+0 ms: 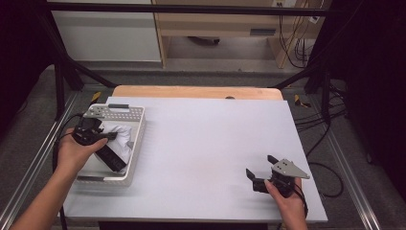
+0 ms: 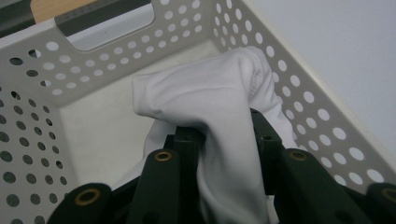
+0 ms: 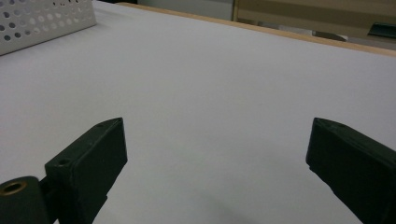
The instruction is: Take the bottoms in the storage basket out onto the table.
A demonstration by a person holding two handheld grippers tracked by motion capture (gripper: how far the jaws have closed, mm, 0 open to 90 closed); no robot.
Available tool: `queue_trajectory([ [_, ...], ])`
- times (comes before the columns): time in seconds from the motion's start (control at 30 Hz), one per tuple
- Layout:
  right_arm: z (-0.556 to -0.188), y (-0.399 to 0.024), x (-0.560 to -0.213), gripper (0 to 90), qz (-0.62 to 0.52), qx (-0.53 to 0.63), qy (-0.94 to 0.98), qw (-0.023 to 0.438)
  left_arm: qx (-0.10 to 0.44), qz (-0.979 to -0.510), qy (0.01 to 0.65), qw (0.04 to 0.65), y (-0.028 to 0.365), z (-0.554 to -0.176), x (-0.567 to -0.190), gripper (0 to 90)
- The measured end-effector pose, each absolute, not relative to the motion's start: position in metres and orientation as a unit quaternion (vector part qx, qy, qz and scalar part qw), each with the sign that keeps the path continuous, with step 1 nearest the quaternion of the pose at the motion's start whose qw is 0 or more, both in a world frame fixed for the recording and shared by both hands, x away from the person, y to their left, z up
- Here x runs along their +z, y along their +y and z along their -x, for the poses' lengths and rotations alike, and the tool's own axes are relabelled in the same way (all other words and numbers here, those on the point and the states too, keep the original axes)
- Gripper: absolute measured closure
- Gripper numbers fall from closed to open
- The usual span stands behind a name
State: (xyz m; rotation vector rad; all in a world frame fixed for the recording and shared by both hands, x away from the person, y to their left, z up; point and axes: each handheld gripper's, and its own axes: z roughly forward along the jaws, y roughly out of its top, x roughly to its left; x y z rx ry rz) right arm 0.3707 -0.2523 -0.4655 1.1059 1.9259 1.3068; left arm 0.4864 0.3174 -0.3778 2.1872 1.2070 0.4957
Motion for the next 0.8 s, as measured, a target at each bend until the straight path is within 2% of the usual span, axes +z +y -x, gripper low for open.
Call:
queue_trajectory([
  [0.8, -0.370, -0.253, -0.464, 5.6, -0.410, 0.488, 0.717, 0.282, 0.196, -0.816, 0.449, 0.307, 0.319, -0.483, -0.363, 69.4],
])
